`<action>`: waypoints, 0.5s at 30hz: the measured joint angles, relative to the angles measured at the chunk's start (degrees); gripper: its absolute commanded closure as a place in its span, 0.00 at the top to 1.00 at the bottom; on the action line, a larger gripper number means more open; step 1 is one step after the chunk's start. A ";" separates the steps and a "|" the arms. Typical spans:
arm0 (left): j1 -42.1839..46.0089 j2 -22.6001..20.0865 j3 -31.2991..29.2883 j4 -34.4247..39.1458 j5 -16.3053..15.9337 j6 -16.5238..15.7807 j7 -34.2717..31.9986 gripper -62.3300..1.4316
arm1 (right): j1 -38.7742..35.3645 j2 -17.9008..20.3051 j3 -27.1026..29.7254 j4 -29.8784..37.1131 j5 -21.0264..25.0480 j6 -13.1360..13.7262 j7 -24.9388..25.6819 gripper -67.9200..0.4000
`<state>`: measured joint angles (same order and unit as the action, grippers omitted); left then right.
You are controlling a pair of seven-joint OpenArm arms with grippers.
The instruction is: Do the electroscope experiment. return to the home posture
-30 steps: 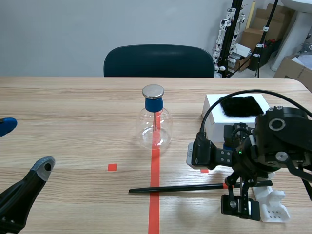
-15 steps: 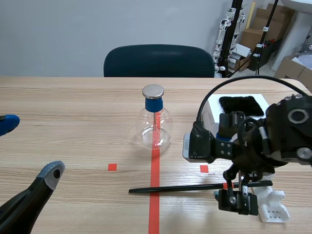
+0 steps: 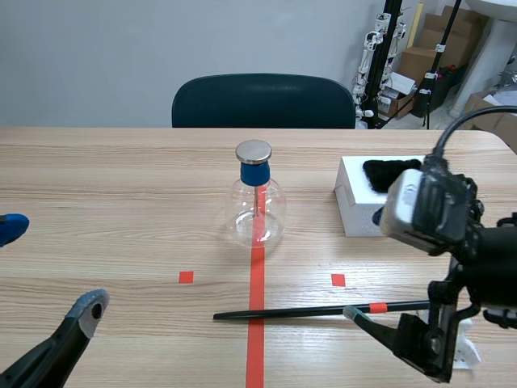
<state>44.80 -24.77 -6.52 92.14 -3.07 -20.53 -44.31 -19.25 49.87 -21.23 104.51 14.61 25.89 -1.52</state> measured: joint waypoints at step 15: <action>3.72 -0.02 -0.04 9.51 0.00 3.17 7.67 1.00 | -28.39 -2.80 21.35 -0.04 2.58 -3.65 39.78 0.99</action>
<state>48.51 -24.80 -6.57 101.65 -3.07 -17.37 -36.64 -47.64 47.07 0.12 104.47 17.19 22.24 38.26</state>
